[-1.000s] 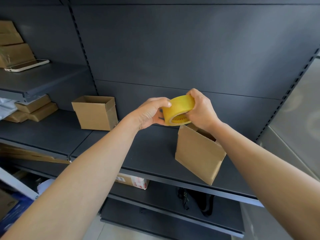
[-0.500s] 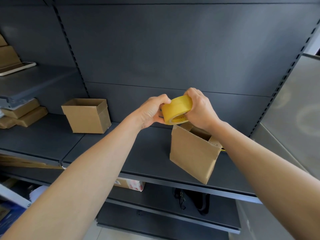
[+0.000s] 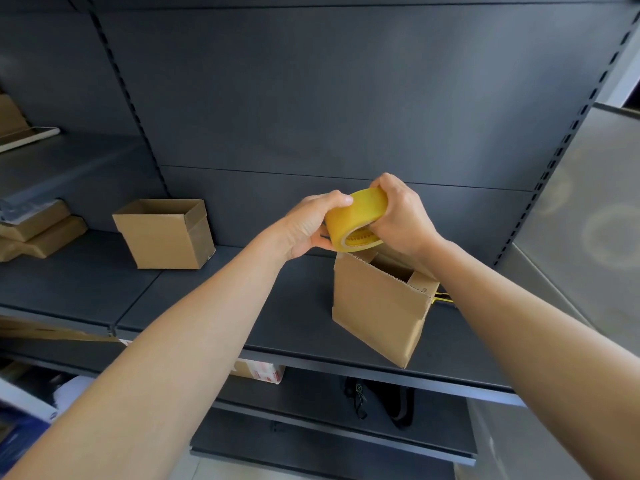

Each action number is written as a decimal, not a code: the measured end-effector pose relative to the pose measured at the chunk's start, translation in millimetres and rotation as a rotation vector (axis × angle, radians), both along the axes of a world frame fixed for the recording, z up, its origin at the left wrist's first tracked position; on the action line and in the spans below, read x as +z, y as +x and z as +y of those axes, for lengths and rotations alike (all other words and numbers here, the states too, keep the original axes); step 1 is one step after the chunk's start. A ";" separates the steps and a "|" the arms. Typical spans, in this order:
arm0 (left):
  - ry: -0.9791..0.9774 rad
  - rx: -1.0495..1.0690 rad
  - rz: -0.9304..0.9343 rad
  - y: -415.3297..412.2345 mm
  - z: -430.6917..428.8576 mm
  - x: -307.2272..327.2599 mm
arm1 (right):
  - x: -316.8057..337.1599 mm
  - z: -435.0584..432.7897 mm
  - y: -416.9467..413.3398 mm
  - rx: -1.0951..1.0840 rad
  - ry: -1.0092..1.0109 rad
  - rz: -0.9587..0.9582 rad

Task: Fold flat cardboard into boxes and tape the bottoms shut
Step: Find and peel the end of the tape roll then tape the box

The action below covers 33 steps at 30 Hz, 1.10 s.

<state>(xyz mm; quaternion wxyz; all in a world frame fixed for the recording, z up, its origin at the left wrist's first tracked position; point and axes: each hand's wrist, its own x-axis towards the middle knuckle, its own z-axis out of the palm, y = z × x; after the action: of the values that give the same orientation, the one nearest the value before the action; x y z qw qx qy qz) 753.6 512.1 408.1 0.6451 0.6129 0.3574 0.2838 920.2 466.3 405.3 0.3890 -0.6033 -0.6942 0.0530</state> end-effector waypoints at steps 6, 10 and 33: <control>-0.035 -0.016 -0.055 1.8 0.2 -5.3 | -1.8 -5.8 8.9 -0.020 0.016 0.107; -0.047 -0.027 -0.049 6.5 -2.6 -4.4 | 2.1 -7.0 11.0 -0.020 -0.004 0.078; -0.104 -0.076 0.009 16.8 3.9 5.0 | 14.2 -7.6 11.7 0.017 -0.097 -0.081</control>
<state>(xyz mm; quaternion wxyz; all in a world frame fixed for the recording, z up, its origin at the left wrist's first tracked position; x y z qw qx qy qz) 770.4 516.0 413.1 0.6849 0.5929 0.3508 0.2373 931.9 458.7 419.5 0.3303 -0.6171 -0.7112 0.0657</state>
